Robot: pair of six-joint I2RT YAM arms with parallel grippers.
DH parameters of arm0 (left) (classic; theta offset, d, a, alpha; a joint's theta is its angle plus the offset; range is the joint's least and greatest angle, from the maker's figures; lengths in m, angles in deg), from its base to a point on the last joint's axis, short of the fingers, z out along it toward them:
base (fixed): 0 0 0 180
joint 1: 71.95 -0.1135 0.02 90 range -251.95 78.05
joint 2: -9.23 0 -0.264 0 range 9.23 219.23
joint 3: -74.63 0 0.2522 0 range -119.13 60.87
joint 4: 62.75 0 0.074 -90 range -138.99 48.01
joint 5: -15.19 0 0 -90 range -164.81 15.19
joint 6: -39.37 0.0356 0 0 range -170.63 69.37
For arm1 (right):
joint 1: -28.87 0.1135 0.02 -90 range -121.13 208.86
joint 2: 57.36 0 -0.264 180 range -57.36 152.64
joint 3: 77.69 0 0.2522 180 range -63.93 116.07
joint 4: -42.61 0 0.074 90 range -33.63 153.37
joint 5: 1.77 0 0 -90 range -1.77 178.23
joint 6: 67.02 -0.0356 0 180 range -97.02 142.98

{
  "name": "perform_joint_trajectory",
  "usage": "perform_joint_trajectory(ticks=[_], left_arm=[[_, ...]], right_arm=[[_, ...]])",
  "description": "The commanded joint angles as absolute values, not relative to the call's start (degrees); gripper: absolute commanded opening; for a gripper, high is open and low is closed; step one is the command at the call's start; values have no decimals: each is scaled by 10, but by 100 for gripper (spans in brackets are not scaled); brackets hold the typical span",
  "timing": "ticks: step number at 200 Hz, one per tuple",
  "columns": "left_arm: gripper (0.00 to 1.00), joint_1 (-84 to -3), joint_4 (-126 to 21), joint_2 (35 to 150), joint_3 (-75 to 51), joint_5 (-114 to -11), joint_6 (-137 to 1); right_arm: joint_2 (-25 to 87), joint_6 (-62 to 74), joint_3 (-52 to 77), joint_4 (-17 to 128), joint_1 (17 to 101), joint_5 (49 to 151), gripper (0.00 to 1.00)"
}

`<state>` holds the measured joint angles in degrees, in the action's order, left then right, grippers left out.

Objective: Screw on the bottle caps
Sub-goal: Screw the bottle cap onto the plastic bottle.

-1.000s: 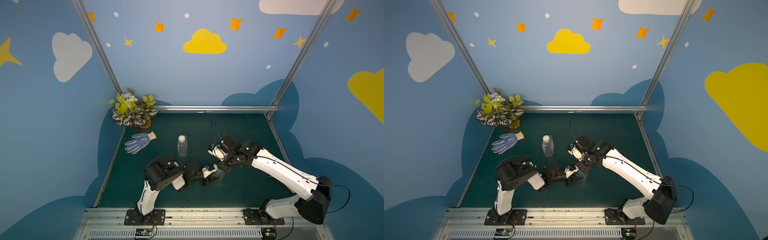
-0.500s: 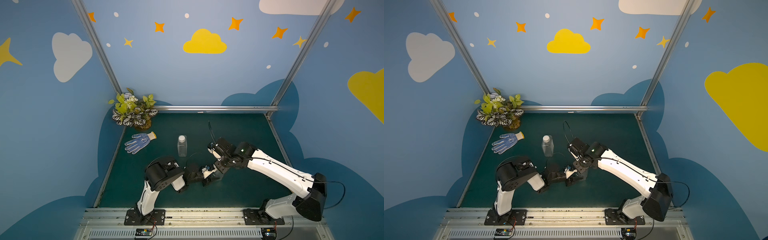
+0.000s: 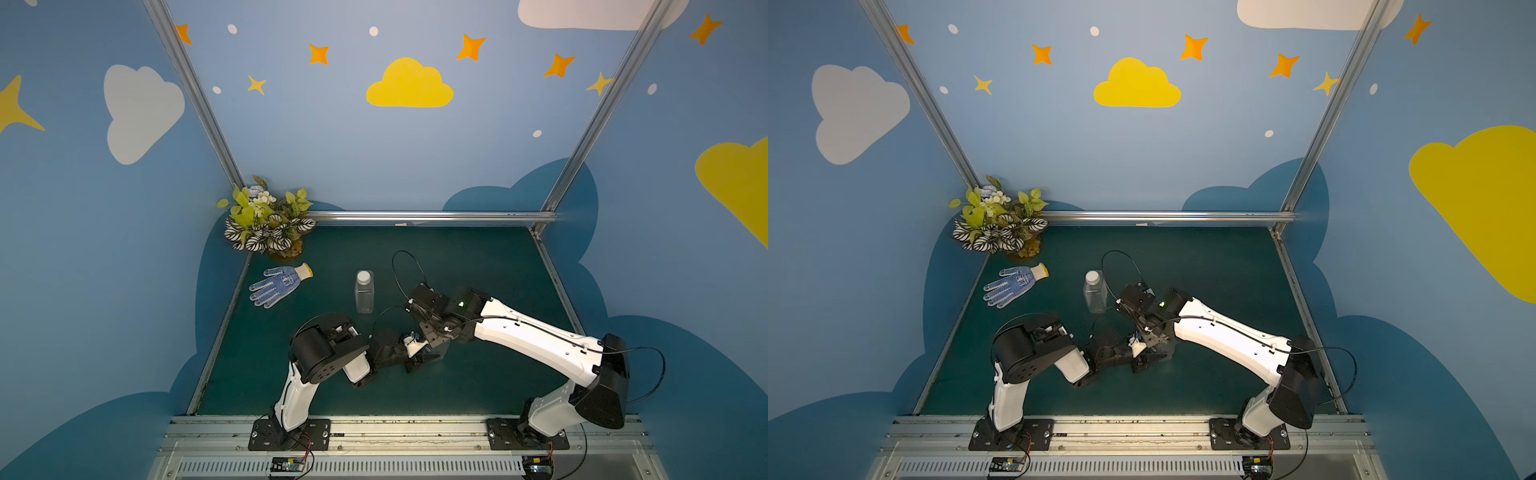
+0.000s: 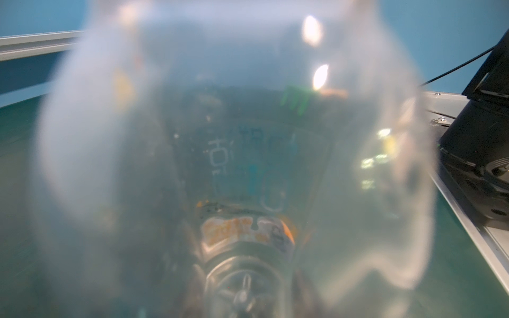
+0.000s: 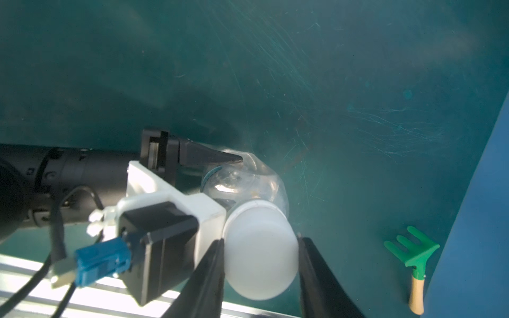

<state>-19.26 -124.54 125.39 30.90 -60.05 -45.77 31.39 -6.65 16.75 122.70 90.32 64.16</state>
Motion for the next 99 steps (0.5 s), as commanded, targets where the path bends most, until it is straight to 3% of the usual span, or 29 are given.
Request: perform_joint_trajectory(ticks=[1, 44, 99], left_arm=[[49, -191, -1248, 1241, 315, -626, -421], [49, -193, -1255, 1242, 318, -621, -423], [49, -191, -1262, 1246, 320, -616, -425]], right_arm=[[352, -98, 140, 1232, 906, 642, 13], [316, -83, 101, 1186, 907, 658, 25], [293, -65, 84, 1159, 899, 670, 34]])
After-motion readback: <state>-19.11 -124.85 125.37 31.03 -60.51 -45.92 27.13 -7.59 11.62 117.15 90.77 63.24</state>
